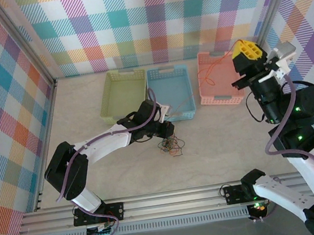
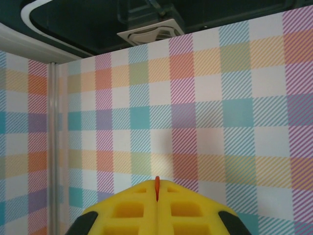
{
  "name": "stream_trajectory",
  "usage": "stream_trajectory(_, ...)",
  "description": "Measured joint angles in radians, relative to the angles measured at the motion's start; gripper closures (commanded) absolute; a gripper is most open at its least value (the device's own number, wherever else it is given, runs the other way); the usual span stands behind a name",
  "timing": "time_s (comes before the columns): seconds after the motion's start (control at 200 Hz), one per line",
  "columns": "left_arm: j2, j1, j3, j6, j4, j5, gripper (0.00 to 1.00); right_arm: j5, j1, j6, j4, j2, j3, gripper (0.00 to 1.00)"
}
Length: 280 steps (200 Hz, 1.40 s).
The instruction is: Untangle the cables
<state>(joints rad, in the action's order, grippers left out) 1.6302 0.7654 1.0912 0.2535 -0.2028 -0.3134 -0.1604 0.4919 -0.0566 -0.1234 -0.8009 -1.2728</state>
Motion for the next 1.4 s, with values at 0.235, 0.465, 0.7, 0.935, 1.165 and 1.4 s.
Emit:
stream_trajectory(0.235, 0.0, 0.0, 0.0, 0.0, -0.009, -0.008, 0.91, -0.069, -0.003, -0.084, 0.012, -0.064, -0.104, 1.0)
stream_trajectory(0.465, 0.007, 0.0, 0.0, 0.0, -0.012, -0.01, 0.91, -0.118, -0.008, -0.129, 0.013, -0.075, -0.135, 1.0)
stream_trajectory(0.7, 0.011, 0.0, 0.0, 0.0, -0.016, -0.009, 0.92, -0.171, -0.009, -0.108, 0.023, 0.046, 0.066, 1.0)
stream_trajectory(0.935, -0.006, 0.0, -0.009, 0.0, -0.005, 0.011, 0.94, -0.238, -0.009, 0.042, 0.066, 0.225, 0.563, 0.96)
stream_trajectory(1.165, -0.044, 0.0, -0.023, 0.0, -0.002, 0.031, 0.95, -0.264, -0.009, 0.132, 0.126, 0.287, 0.856, 0.31)
stream_trajectory(1.4, -0.051, 0.0, -0.037, 0.0, 0.011, 0.038, 0.95, -0.048, -0.015, 0.106, 0.074, 0.253, 0.872, 0.25)
